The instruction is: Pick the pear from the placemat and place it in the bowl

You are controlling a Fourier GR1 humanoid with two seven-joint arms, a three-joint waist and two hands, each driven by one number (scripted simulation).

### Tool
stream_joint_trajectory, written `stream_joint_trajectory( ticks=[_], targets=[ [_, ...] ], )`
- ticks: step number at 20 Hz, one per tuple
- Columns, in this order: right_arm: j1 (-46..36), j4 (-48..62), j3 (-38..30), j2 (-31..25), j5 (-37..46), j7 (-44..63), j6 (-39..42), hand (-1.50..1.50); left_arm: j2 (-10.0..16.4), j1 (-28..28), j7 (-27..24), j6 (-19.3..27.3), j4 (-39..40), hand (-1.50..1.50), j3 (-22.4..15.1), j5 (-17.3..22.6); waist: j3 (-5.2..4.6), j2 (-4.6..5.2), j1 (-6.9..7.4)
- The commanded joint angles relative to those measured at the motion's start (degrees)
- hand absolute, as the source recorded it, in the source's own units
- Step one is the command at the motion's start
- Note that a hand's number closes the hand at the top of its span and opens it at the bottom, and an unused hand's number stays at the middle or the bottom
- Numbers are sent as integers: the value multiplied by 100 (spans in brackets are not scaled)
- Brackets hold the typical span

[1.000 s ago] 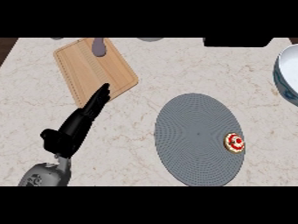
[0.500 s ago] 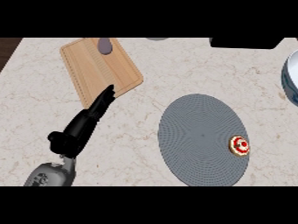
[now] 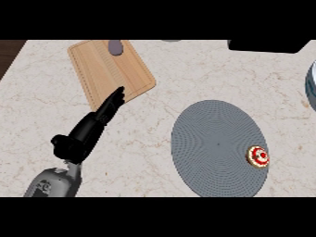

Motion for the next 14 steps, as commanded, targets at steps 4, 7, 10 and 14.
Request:
stream_joint_trajectory(
  ticks=[4,7,10,14],
  targets=[
    [-659,917,-420,199,-218,-726,371,-150,-76,-62,92,117,-9,0,78,-74,5,-14,-89],
    [-1007,1210,-827,24,-634,-321,894,-150,1,32,-33,29,-28,0,44,-119,3,-19,-65],
    [-1185,1561,-1247,-72,-1058,-9,1159,-150,-84,114,-355,20,120,0,-29,-185,9,28,-25],
    [-1272,1902,-1456,-408,-1260,313,1692,-150,-55,-77,-210,-58,170,0,81,-74,17,57,-17]
  ],
)
